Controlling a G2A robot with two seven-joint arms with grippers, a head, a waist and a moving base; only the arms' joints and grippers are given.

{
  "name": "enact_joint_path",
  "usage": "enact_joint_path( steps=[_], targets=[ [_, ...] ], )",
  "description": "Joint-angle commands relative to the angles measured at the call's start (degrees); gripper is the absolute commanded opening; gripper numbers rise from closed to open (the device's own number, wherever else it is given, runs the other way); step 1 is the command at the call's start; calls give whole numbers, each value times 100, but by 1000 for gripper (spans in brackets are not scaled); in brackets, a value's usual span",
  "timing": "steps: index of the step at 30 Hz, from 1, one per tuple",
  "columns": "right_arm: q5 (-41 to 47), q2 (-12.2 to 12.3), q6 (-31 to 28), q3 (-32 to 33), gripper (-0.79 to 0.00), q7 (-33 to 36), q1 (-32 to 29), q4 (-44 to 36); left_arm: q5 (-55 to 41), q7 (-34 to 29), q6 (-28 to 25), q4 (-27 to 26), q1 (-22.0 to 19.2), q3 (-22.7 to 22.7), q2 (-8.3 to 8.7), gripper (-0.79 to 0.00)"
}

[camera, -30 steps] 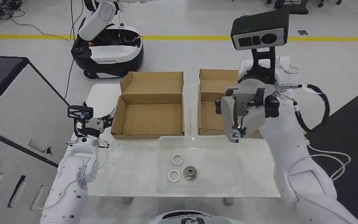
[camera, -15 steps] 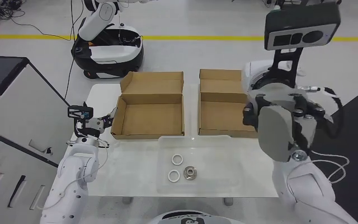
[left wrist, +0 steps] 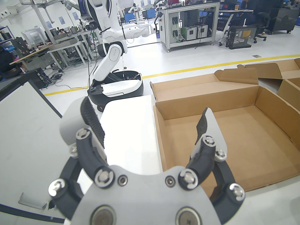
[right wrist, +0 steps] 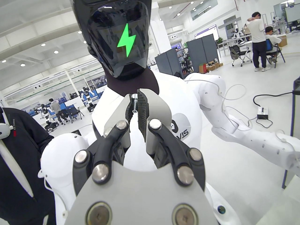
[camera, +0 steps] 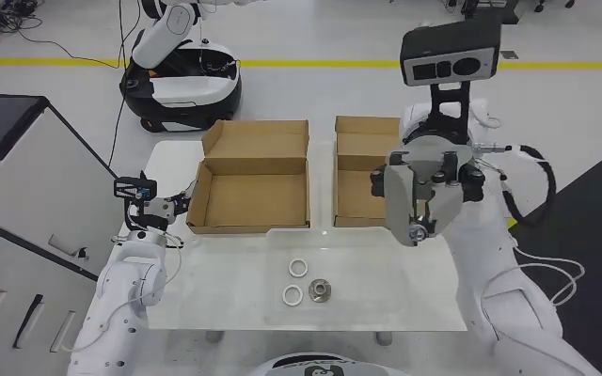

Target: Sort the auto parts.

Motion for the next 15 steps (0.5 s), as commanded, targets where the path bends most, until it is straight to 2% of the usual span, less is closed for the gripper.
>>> enact_joint_path(
  steps=[1,7,15],
  targets=[
    [-84,28,0,-37,-785,0,17,11,0,0,0,0,0,0,0,0],
    [50,100,0,-26,-785,0,6,-74,0,0,0,0,0,0,0,0],
    [690,94,-1,222,-785,0,-114,-375,0,0,0,0,0,0,0,0]
  ],
)
